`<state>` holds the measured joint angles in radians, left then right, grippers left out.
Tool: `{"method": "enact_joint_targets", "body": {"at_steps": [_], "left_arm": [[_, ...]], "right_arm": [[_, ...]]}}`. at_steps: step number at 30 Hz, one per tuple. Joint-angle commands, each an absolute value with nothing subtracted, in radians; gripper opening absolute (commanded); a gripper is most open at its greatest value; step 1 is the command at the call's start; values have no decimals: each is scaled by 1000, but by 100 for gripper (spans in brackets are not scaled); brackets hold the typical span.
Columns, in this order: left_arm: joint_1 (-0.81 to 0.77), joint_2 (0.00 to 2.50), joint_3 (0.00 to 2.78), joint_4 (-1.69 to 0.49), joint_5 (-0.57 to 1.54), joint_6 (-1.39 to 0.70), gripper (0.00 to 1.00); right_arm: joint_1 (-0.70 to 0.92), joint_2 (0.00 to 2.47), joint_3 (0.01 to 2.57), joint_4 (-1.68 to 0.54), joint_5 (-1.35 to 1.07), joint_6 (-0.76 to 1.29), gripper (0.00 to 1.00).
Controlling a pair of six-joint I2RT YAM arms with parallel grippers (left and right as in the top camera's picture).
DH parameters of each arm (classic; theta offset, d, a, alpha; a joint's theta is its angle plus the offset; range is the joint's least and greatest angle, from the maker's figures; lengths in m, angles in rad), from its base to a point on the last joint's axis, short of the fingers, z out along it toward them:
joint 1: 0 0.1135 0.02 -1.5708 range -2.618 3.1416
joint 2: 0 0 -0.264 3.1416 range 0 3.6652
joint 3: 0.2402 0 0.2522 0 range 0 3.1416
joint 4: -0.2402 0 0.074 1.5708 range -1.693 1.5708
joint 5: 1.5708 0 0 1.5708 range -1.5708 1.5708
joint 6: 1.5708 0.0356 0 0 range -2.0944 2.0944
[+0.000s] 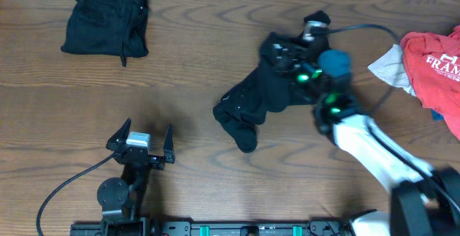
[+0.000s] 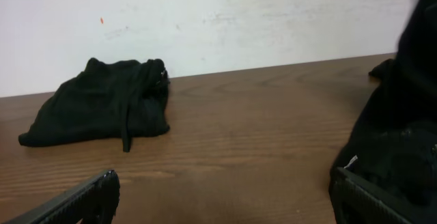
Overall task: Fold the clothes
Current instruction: 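Lift the pants edge and drag it up and right with the right gripper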
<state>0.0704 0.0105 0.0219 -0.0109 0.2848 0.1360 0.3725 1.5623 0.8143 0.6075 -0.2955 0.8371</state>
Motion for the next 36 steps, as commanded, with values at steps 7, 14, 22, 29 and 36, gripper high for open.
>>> {"method": "enact_joint_targets", "body": {"at_steps": [7,14,22,29,36], "left_arm": [[73,5,4,-45,294,153,98],[73,5,4,-45,294,153,98],[73,5,4,-45,294,153,98],[73,5,4,-45,295,153,98],[73,5,4,-45,294,153,98]], "right_arm": [[529,1915,1008,819,-265,893,1],[584,2030,1278,707,-309,793,1],[598,2071,1459,403,-83,623,2],[535,2083,1472,371,-49,550,58],[418,2079,1596,81,-221,487,99]]}}
